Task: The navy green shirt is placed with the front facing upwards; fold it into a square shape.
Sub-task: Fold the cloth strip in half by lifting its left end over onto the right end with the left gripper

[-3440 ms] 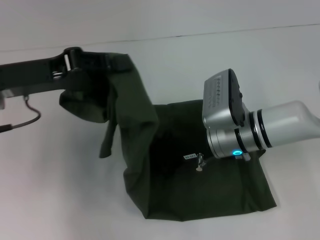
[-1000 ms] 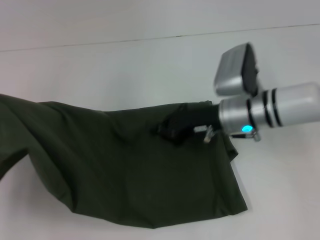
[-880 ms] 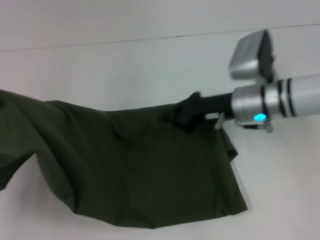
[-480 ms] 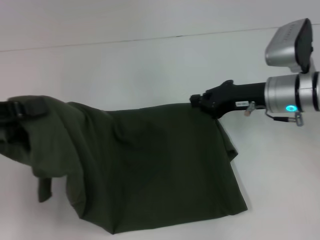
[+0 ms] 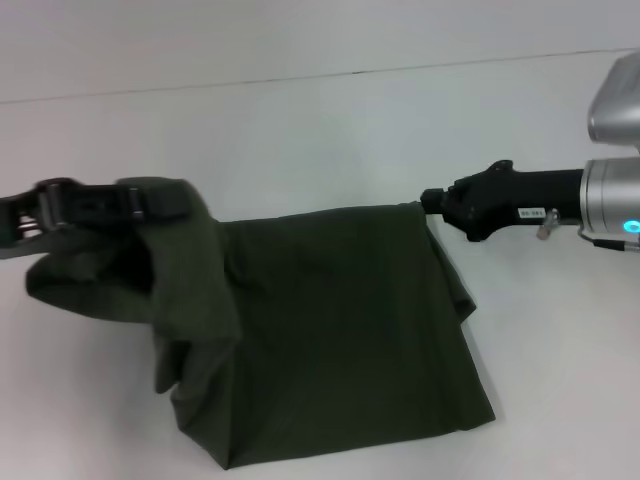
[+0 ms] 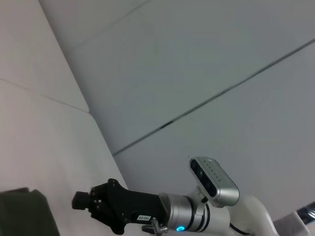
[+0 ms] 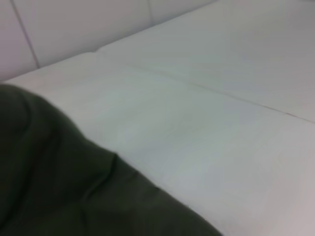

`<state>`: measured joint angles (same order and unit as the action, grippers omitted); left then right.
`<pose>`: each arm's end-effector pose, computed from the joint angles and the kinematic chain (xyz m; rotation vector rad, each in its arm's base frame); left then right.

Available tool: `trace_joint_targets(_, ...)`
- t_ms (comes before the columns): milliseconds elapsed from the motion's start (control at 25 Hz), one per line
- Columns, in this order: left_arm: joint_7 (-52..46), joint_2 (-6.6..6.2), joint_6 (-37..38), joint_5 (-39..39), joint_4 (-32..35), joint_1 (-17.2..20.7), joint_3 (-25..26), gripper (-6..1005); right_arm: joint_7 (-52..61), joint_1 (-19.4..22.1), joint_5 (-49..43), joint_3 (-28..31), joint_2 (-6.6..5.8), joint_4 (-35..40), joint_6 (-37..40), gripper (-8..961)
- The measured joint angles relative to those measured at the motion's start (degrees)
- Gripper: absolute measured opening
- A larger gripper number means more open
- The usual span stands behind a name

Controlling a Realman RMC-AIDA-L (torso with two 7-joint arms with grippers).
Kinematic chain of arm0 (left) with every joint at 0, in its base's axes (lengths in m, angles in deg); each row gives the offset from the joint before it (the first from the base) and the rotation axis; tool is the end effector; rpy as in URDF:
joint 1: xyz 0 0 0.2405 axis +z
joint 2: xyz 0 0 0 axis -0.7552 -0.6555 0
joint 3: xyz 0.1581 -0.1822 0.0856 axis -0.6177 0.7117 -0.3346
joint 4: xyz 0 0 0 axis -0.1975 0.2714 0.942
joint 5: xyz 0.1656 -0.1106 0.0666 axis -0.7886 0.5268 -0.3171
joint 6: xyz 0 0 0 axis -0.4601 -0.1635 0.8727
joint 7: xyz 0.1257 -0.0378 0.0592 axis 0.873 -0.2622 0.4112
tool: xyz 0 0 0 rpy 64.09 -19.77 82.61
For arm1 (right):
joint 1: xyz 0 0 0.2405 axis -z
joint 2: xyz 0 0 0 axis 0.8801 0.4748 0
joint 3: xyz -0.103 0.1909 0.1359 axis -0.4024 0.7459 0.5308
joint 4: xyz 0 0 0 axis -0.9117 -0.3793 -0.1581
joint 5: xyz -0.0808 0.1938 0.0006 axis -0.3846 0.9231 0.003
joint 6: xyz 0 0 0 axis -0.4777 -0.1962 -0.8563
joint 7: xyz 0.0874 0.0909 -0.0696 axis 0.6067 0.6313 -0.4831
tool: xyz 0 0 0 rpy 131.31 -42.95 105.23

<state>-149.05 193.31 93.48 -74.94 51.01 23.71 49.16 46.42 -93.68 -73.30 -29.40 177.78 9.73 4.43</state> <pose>-0.1989 0.2980 0.0650 2.3982 1.5422 0.9540 0.2810 0.3647 0.0045 -2.5704 0.6926 0.3640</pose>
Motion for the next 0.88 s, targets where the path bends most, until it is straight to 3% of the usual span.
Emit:
trace_joint_targets(160,0.53,-0.22,-0.83,-0.02,-2.17,-2.03,-1.92,31,0.97,1.05,3.38,-0.08,-0.10,-0.12,1.10,1)
trace_joint_targets(520,0.15,-0.54,-1.30,-0.21,-2.60,-2.64,-2.30,31,32.32,-1.19,0.22,-0.65,-4.12,10.30,11.92,0)
trace_joint_targets(640,-0.03,-0.78,-1.42,-0.31,-2.63,-2.85,-2.33,31,39.49,-3.17,-3.99,-1.56,-5.64,10.66,16.72,3)
trace_joint_targets(800,-0.49,-0.87,-1.71,-0.44,-2.67,-3.21,-2.46,31,44.75,-6.36,-11.75,-3.31,-6.30,10.41,23.46,15)
trace_joint_targets(880,-0.81,-0.88,-1.85,-0.50,-2.71,-3.52,-2.66,31,45.99,-8.25,-15.38,-3.42,-6.41,10.37,26.67,153)
